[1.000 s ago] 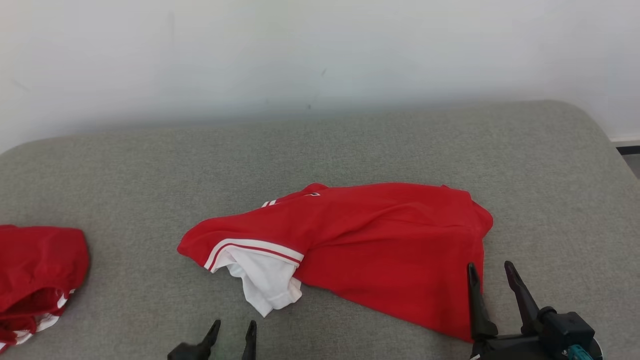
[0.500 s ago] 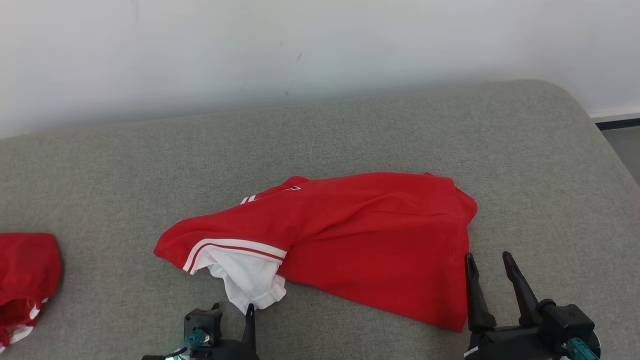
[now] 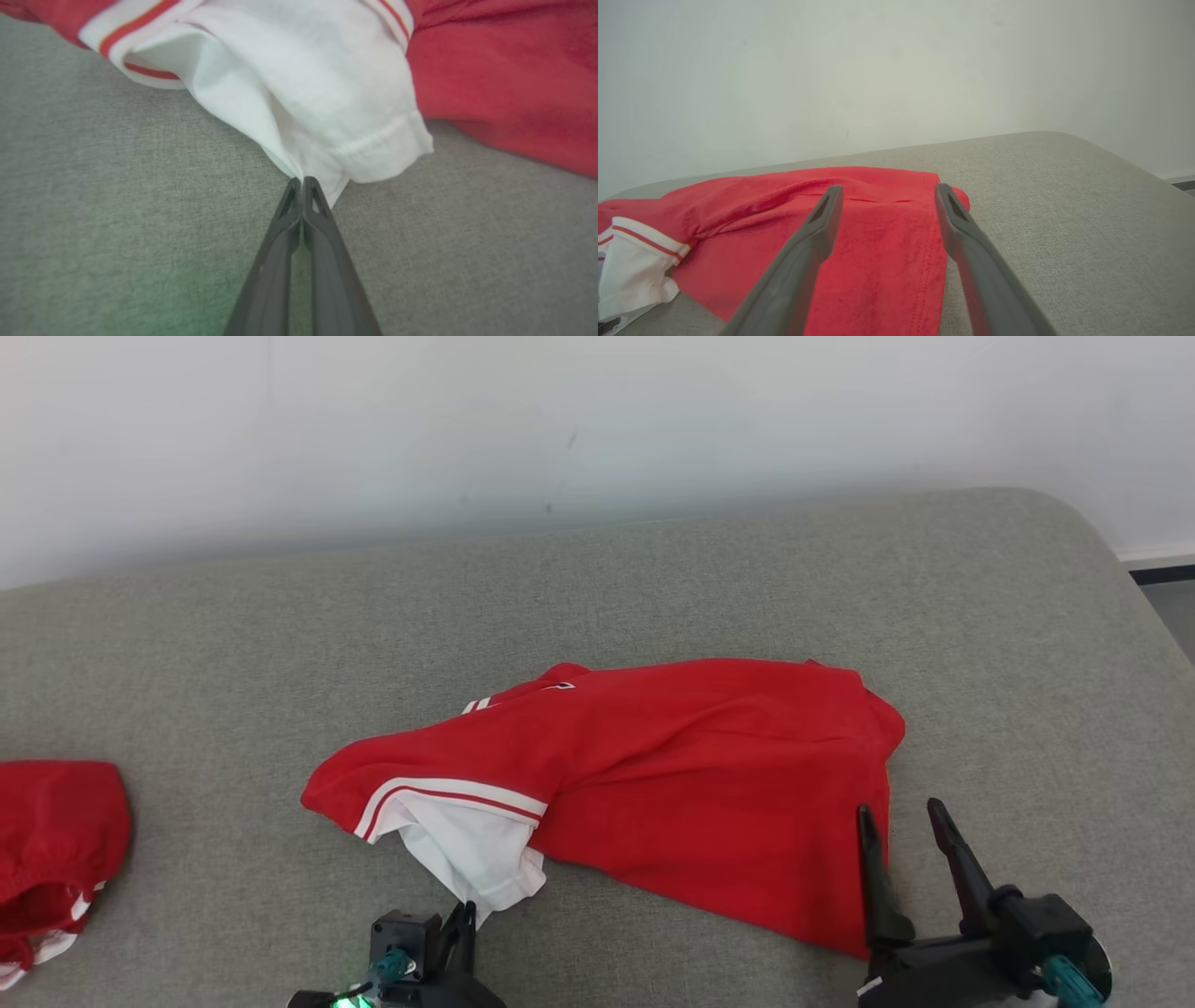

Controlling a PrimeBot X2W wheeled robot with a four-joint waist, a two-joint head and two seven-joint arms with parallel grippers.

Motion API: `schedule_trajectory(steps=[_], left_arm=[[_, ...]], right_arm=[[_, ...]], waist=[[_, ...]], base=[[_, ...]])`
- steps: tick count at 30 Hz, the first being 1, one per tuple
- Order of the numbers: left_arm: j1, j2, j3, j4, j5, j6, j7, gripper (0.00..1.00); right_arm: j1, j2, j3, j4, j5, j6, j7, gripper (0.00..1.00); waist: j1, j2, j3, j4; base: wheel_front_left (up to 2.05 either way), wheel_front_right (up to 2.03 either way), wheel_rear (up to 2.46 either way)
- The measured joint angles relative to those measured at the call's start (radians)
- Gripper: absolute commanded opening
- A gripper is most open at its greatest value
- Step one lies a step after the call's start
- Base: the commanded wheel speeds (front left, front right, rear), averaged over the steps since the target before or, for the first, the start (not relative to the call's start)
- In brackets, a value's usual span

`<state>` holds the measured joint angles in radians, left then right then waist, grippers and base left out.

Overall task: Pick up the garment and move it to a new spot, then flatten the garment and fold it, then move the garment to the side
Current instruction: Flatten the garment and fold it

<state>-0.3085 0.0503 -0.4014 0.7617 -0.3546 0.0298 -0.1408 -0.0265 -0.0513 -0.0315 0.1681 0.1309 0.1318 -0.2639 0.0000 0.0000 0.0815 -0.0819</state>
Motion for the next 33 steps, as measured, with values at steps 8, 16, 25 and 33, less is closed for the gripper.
schedule_trajectory(steps=[8, 16, 25, 33], left_arm=[[-0.01, 0.006, 0.019, 0.015, -0.027, 0.036, -0.043, 0.0], [-0.03, 0.009, 0.016, 0.009, -0.043, 0.04, -0.051, 0.0], [-0.055, 0.012, 0.007, -0.004, -0.044, 0.041, -0.06, 0.0], [-0.068, 0.013, -0.002, -0.007, -0.046, 0.04, -0.06, 0.0]], right_arm=[[-0.156, 0.0, -0.091, 0.081, -0.081, 0.0, 0.236, 1.0], [-0.274, -0.001, -0.224, 0.117, -0.105, 0.0, 0.574, 1.0], [-0.376, -0.005, -0.246, 0.163, -0.094, 0.0, 0.727, 1.0], [-0.416, -0.021, -0.253, 0.19, -0.096, 0.0, 0.819, 0.95]], waist=[[0.0, 0.0, 0.008, 0.019], [0.0, 0.0, 0.038, 0.044], [0.0001, 0.0, 0.084, 0.057], [0.0, 0.0, 0.108, 0.067]], base=[[0.0, 0.0, 0.0], [0.0, 0.0, 0.0], [0.0, 0.0, 0.0], [0.0, 0.0, 0.0]])
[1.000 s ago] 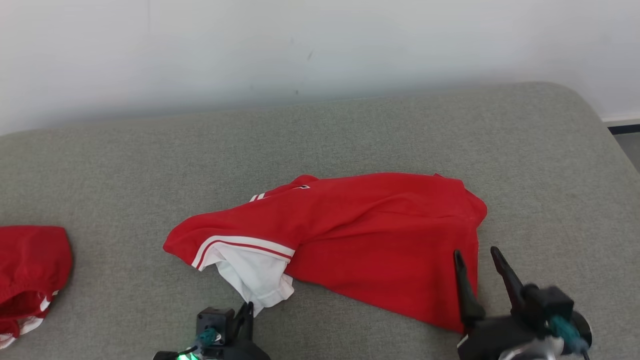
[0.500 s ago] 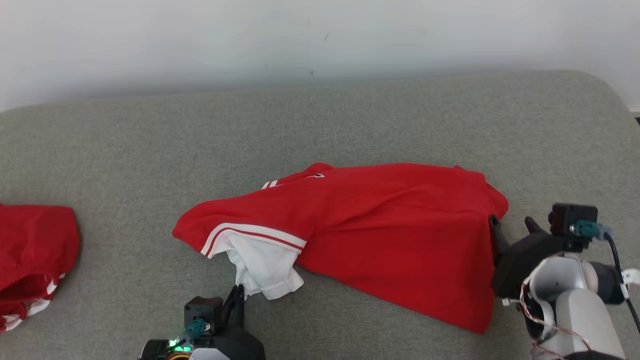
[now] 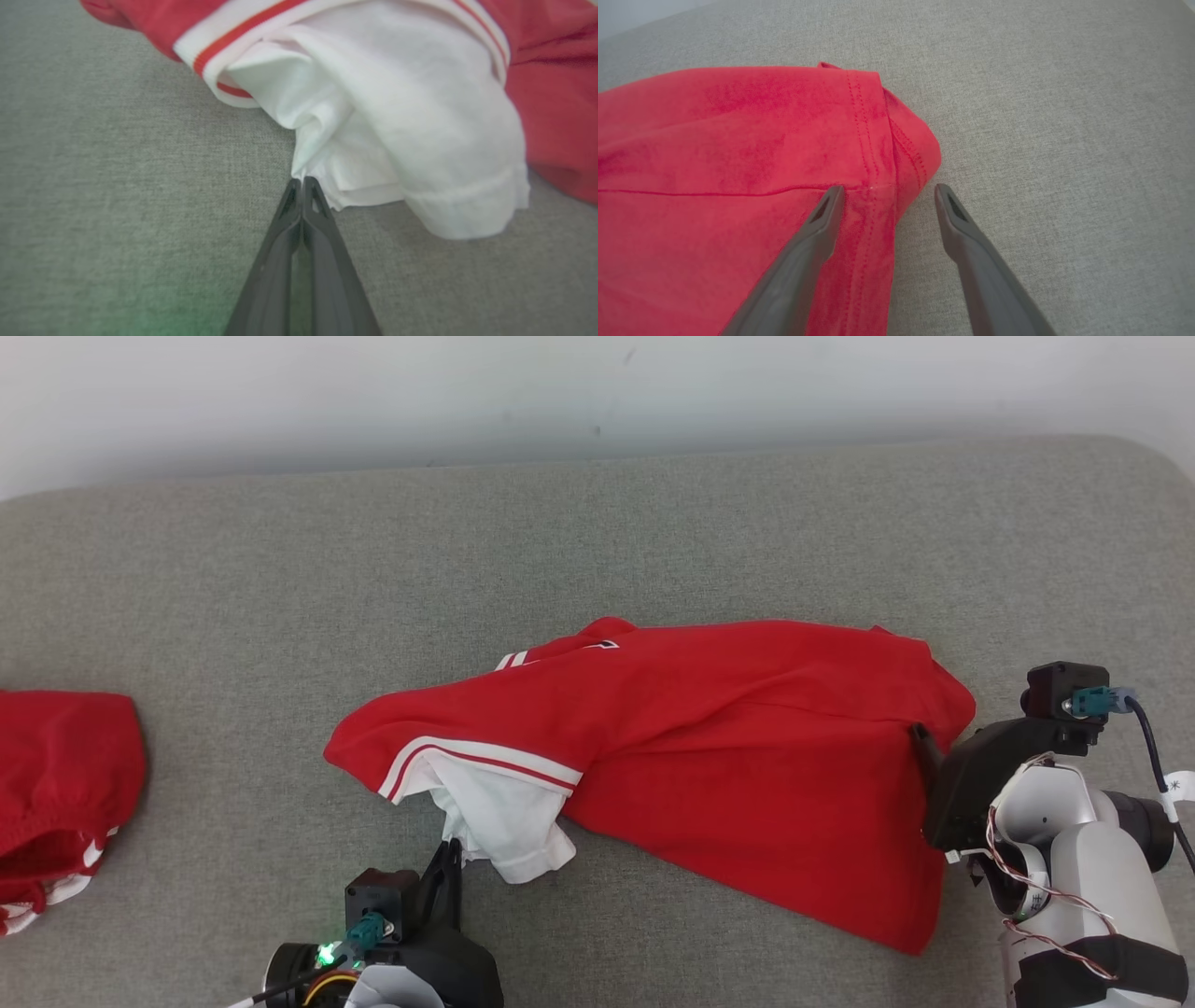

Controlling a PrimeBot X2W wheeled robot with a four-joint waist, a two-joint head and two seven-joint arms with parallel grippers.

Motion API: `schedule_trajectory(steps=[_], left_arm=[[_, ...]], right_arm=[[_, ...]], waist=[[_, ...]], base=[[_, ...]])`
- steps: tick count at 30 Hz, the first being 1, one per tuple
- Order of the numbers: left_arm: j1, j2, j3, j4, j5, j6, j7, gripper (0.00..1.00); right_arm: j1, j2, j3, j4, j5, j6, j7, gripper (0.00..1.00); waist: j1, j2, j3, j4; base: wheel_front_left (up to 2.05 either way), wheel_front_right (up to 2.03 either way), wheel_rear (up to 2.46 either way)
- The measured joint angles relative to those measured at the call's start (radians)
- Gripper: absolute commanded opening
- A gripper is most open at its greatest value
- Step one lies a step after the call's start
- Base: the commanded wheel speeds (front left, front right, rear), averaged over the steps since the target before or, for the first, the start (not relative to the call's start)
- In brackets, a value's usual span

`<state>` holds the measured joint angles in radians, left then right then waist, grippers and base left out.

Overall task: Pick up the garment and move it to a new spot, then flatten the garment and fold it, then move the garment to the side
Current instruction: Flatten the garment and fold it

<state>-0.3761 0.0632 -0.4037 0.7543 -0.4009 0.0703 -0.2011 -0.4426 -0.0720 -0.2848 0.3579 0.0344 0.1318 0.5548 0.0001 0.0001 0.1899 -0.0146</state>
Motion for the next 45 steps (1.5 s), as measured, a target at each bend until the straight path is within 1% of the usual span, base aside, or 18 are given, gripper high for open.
schedule_trajectory(steps=[1, 2, 3, 4, 9, 10, 11, 12, 13, 17, 22, 25, 28, 32, 36, 38, 40, 45], left_arm=[[-0.001, 0.0, 0.0, 0.0, -0.002, 0.0, 0.0, 0.0], [-0.002, 0.0, -0.001, 0.0, -0.004, 0.0, -0.001, 0.0], [-0.003, 0.001, -0.001, 0.0, -0.005, 0.0, -0.001, 0.0], [-0.003, 0.001, -0.001, 0.001, -0.006, 0.0, -0.001, 0.0], [-0.003, 0.004, -0.003, 0.002, -0.012, 0.0, -0.001, 0.0], [-0.003, 0.005, -0.003, 0.002, -0.013, 0.0, -0.002, 0.0], [-0.003, 0.005, -0.004, 0.003, -0.013, 0.0, -0.004, 0.0], [-0.003, 0.006, -0.004, 0.003, -0.013, 0.0, -0.004, 0.0], [-0.003, 0.006, -0.005, 0.003, -0.014, 0.0, -0.004, 0.0], [-0.006, 0.007, -0.006, 0.003, -0.016, 0.001, -0.007, 0.0], [-0.008, 0.02, 0.03, -0.027, -0.038, 0.017, -0.033, 0.0], [-0.009, 0.031, 0.067, -0.079, -0.059, 0.019, -0.045, 0.0], [-0.015, 0.041, 0.113, -0.16, -0.085, 0.017, -0.054, 0.0], [-0.021, 0.046, 0.177, -0.279, -0.145, -0.022, -0.059, 0.0], [-0.034, 0.063, 0.222, -0.382, -0.19, -0.049, -0.06, 0.0], [-0.049, 0.071, 0.235, -0.432, -0.213, -0.062, -0.041, 0.0], [-0.058, 0.077, 0.244, -0.458, -0.224, -0.062, -0.028, 0.0], [-0.114, 0.116, 0.268, -0.583, -0.265, -0.071, 0.042, 0.0]], right_arm=[[-0.002, 0.0, 0.0, 0.003, 0.004, 0.0, 0.007, 0.78], [-0.003, 0.0, 0.003, 0.004, 0.01, 0.0, 0.013, 0.69], [-0.003, 0.0, 0.005, 0.004, 0.01, 0.0, 0.017, 0.47], [-0.003, 0.001, 0.007, 0.003, 0.011, 0.0, 0.017, 0.47], [-0.002, 0.002, 0.016, -0.001, 0.018, 0.0, 0.026, 0.38], [-0.002, 0.002, 0.021, -0.003, 0.018, 0.0, 0.023, 0.35], [-0.002, 0.002, 0.022, -0.004, 0.018, 0.0, 0.019, 0.2], [-0.002, 0.002, 0.024, -0.004, 0.019, 0.0, 0.017, 0.08], [-0.002, 0.002, 0.027, -0.003, 0.021, 0.0, 0.017, 0.0], [-0.004, -0.009, 0.042, 0.002, 0.027, 0.0, 0.01, 0.0], [-0.02, -0.019, 0.045, -0.014, 0.036, 0.0, -0.055, 0.0], [-0.026, -0.027, 0.055, -0.032, 0.049, 0.0, -0.106, 0.0], [-0.03, -0.042, 0.08, -0.063, 0.08, 0.0, -0.17, 0.0], [-0.031, -0.07, 0.132, -0.107, 0.126, 0.0, -0.242, 0.0], [-0.034, -0.102, 0.165, -0.15, 0.17, 0.0, -0.309, 0.0], [-0.038, -0.117, 0.177, -0.172, 0.183, 0.0, -0.339, 0.0], [-0.042, -0.124, 0.179, -0.186, 0.194, 0.0, -0.352, 0.0], [-0.075, -0.163, 0.214, -0.261, 0.22, 0.0, -0.409, 0.0]], waist=[[0.0, 0.0, 0.002, 0.001], [0.0, 0.0, 0.002, 0.001], [0.0, 0.0, 0.003, 0.001], [0.0, 0.0, 0.002, 0.001], [-0.0001, 0.0, -0.001, -0.001], [-0.0001, 0.0, -0.001, -0.001], [-0.0001, 0.0, -0.001, -0.002], [-0.0001, 0.0, -0.001, -0.002], [-0.0001, 0.0, -0.001, -0.002], [-0.0001, 0.0, 0.001, 0.001], [0.0, 0.0, -0.007, 0.005], [-0.0001, 0.0, -0.019, 0.007], [-0.0001, 0.0, -0.035, 0.007], [0.0, 0.0001, -0.058, 0.004], [-0.0001, 0.0, -0.084, -0.002], [-0.0001, 0.0, -0.098, -0.006], [-0.0001, 0.0, -0.106, -0.008], [-0.0001, 0.0, -0.136, -0.023]], base=[[0.0, 0.0, 0.0], [0.0, 0.0, 0.0], [0.0, 0.0, 0.0], [0.0, 0.0, 0.0], [0.0, 0.0, 0.0], [0.0, 0.0, 0.0], [0.0, 0.0, 0.0], [0.0, 0.0, 0.0], [0.0, 0.0, 0.0], [0.0, 0.0, 0.0], [0.0, 0.0, 0.0], [0.0, 0.0, 0.0], [0.0, 0.0, 0.0], [0.0, 0.0, 0.0], [0.0, 0.0, 0.0], [0.0, 0.0, 0.0], [0.0, 0.0, 0.0], [0.0, 0.0, 0.0]])
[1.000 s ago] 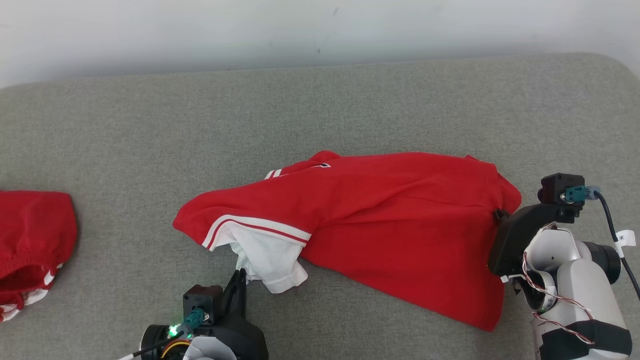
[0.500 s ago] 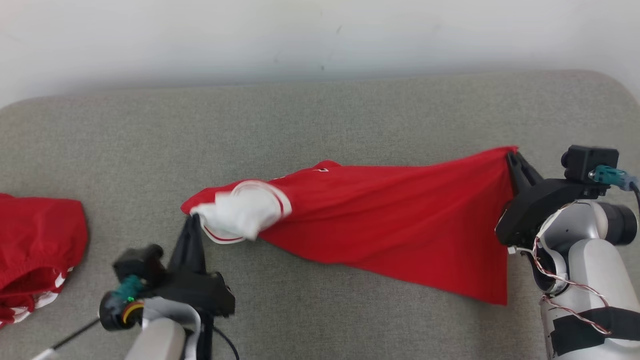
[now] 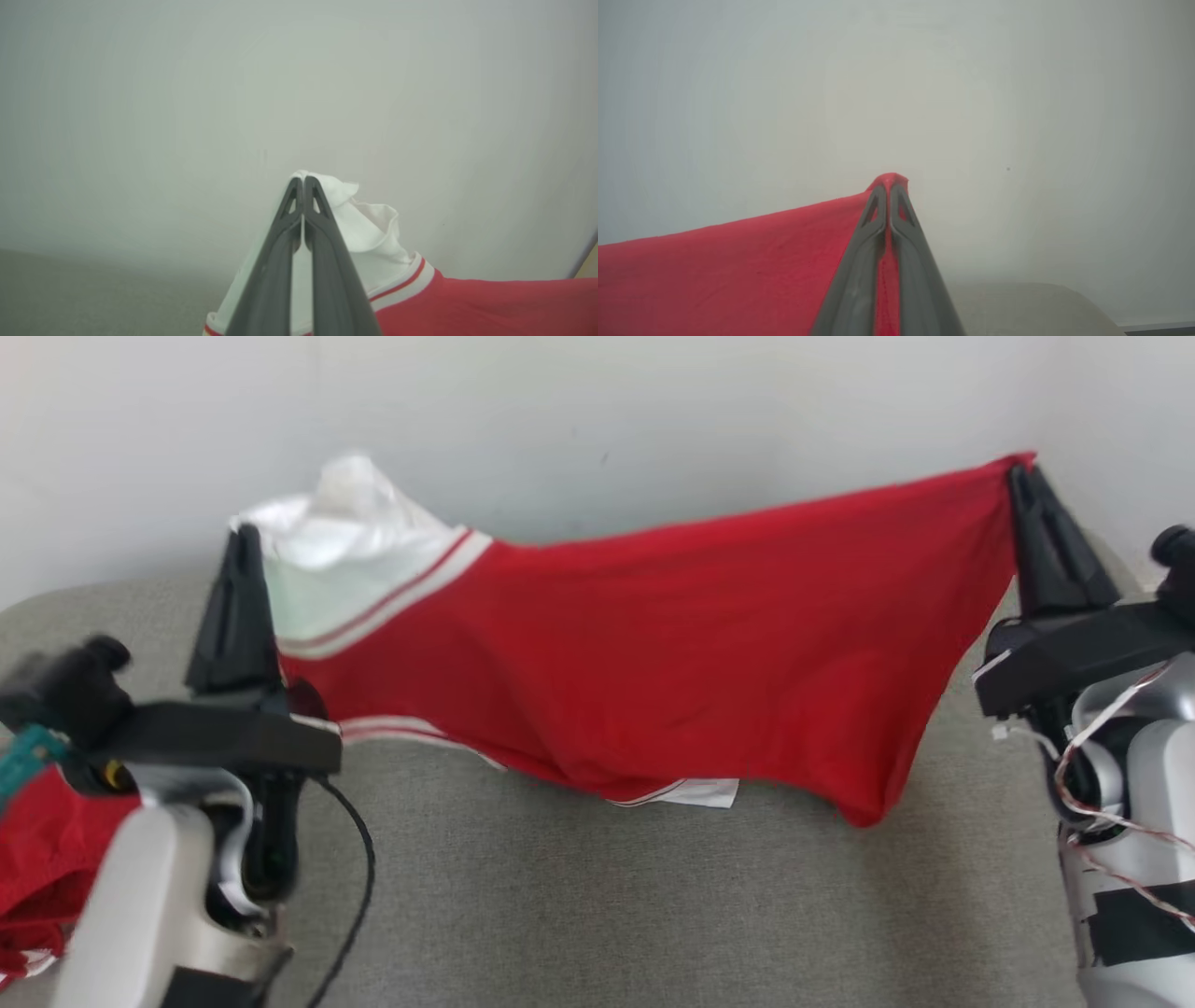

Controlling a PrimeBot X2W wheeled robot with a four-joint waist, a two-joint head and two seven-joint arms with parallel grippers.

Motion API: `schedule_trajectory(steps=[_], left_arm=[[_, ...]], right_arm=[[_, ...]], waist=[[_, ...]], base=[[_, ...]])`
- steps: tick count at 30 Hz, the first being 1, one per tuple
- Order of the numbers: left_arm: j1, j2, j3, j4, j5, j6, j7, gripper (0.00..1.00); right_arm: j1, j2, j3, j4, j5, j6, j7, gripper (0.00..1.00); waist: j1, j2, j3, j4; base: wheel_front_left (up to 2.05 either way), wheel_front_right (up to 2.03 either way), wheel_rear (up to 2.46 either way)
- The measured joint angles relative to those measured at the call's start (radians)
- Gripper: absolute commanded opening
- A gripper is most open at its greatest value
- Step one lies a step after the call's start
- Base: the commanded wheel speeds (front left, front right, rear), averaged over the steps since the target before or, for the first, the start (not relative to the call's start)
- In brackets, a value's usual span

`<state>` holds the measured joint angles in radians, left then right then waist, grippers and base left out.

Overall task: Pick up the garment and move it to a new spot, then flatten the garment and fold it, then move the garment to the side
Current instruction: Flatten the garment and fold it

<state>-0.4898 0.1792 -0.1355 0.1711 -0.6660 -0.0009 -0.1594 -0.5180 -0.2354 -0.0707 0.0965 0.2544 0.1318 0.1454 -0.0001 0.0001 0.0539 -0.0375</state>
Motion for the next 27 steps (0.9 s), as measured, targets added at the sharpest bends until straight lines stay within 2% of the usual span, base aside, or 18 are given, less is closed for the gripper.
schedule_trajectory(steps=[7, 16, 21, 27], left_arm=[[-0.108, 0.049, 0.019, -0.147, -0.027, 0.001, 0.1, 0.0], [-0.247, 0.069, 0.028, -0.245, -0.073, 0.012, 0.19, 0.0], [-0.337, 0.06, 0.035, -0.173, -0.09, 0.022, 0.204, 0.0], [-0.476, 0.067, 0.021, -0.033, -0.057, 0.018, 0.185, 0.0]], right_arm=[[-0.07, -0.044, 0.011, -0.087, 0.009, 0.0, -0.031, 0.0], [-0.169, -0.071, 0.024, -0.158, 0.02, 0.0, -0.011, 0.0], [-0.254, -0.066, 0.037, -0.08, 0.058, 0.0, -0.009, 0.0], [-0.395, -0.045, 0.084, 0.088, 0.046, 0.0, -0.03, 0.0]], waist=[[0.0, 0.0, -0.016, -0.031], [0.0, 0.0, 0.013, -0.052], [0.0001, 0.0, 0.071, -0.062], [0.0003, 0.0001, 0.156, -0.069]], base=[[0.0, 0.0, 0.0], [0.0, 0.0, 0.0], [0.0, 0.0, 0.0], [0.0, 0.0, 0.0]])
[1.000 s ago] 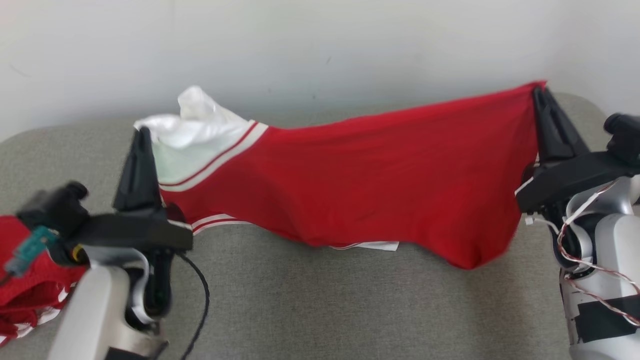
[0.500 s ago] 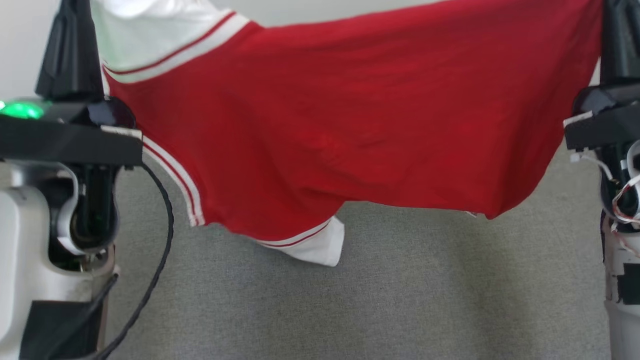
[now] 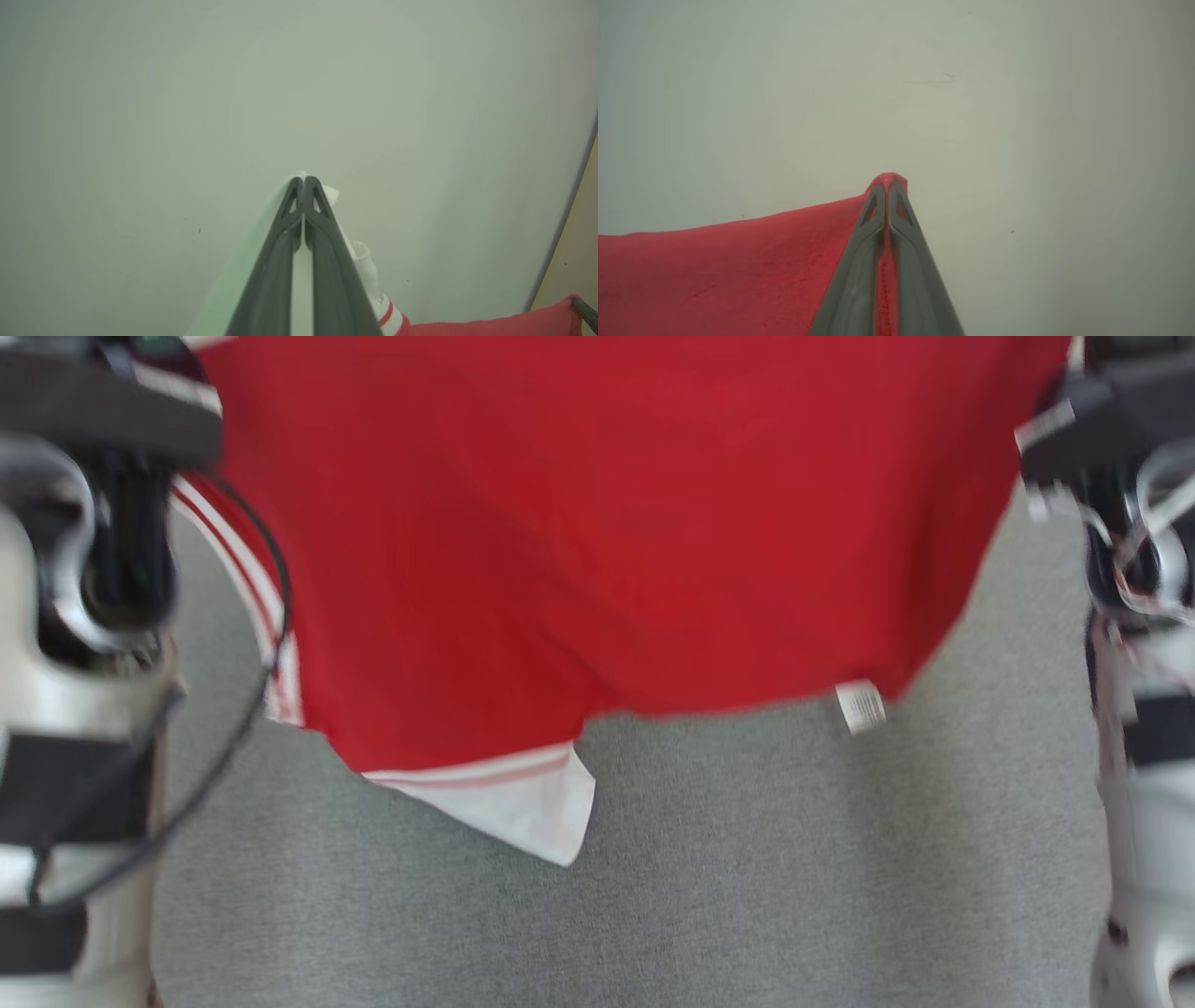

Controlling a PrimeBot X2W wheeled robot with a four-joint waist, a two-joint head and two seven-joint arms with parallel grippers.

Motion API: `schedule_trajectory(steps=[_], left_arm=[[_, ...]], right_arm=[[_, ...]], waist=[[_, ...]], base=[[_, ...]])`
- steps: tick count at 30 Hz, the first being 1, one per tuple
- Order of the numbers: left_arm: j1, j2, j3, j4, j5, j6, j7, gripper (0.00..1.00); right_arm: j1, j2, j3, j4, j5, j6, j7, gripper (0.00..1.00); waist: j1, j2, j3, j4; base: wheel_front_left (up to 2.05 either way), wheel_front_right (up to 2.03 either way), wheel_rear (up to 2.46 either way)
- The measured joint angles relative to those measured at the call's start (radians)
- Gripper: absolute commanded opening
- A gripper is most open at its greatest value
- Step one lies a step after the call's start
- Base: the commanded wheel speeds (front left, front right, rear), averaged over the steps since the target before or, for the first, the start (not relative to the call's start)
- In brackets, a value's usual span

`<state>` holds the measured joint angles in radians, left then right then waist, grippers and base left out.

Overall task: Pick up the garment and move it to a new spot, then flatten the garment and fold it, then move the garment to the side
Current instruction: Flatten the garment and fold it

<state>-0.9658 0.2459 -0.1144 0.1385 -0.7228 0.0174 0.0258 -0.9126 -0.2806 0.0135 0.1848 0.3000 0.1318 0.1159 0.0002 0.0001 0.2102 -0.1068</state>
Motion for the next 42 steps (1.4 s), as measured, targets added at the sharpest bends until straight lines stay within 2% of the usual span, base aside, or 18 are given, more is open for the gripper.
schedule_trajectory(steps=[5, 10, 13, 18, 21, 25, 28, 33, 37, 42], left_arm=[[-0.163, 0.019, -0.014, 0.135, 0.073, -0.015, -0.089, 0.0], [-0.318, 0.038, -0.016, 0.214, 0.166, -0.051, -0.255, 0.0], [-0.411, 0.034, -0.016, 0.194, 0.208, -0.086, -0.283, 0.0], [-0.448, -0.011, 0.02, 0.087, 0.253, -0.129, -0.289, 0.0], [-0.359, -0.023, 0.014, 0.083, 0.275, -0.141, -0.288, 0.0], [-0.218, -0.034, -0.009, 0.085, 0.281, -0.142, -0.288, 0.0], [-0.116, -0.032, -0.037, 0.056, 0.264, -0.147, -0.288, 0.0], [0.096, -0.039, -0.029, -0.014, 0.198, -0.147, -0.288, 0.0], [0.301, -0.049, -0.02, -0.08, 0.107, -0.147, -0.288, 0.0], [0.55, -0.058, 0.004, -0.13, 0.04, -0.147, -0.288, 0.0]], right_arm=[[-0.201, 0.046, 0.023, 0.198, -0.043, 0.0, -0.101, 0.0], [-0.376, 0.078, -0.01, 0.347, -0.134, 0.0, -0.298, 0.0], [-0.451, 0.075, -0.064, 0.374, -0.207, 0.0, -0.361, 0.0], [-0.468, 0.069, -0.09, 0.348, -0.285, 0.0, -0.378, 0.0], [-0.417, 0.06, -0.048, 0.313, -0.297, 0.0, -0.38, 0.0], [-0.304, 0.031, 0.06, 0.337, -0.286, 0.0, -0.38, 0.0], [-0.258, 0.005, 0.122, 0.334, -0.239, 0.0, -0.38, 0.0], [-0.138, -0.052, 0.227, 0.333, -0.132, 0.0, -0.38, 0.0], [-0.028, -0.109, 0.26, 0.332, -0.013, 0.0, -0.338, 0.0], [0.157, -0.168, 0.244, 0.239, 0.099, 0.0, -0.239, 0.0]], waist=[[0.0001, 0.0001, 0.082, -0.011], [0.0002, 0.0001, 0.15, -0.026], [0.0002, 0.0, 0.182, -0.033], [-0.0001, 0.0, 0.232, -0.034], [-0.0001, 0.0, 0.265, -0.03], [0.0002, 0.0002, 0.301, -0.021], [0.0, 0.0, 0.308, -0.008], [-0.0001, 0.0, 0.276, 0.007], [-0.0004, -0.0001, 0.225, 0.023], [-0.0005, -0.0002, 0.154, 0.046]], base=[[0.0, 0.0, 0.0], [0.0, 0.0, 0.0], [0.0, 0.0, 0.0], [0.0, 0.0, 0.0], [0.0, 0.0, 0.0], [0.0, 0.0, 0.0], [0.0, 0.0, 0.0], [0.0, 0.0, 0.0], [0.0, 0.0, 0.0], [0.0, 0.0, 0.0]])
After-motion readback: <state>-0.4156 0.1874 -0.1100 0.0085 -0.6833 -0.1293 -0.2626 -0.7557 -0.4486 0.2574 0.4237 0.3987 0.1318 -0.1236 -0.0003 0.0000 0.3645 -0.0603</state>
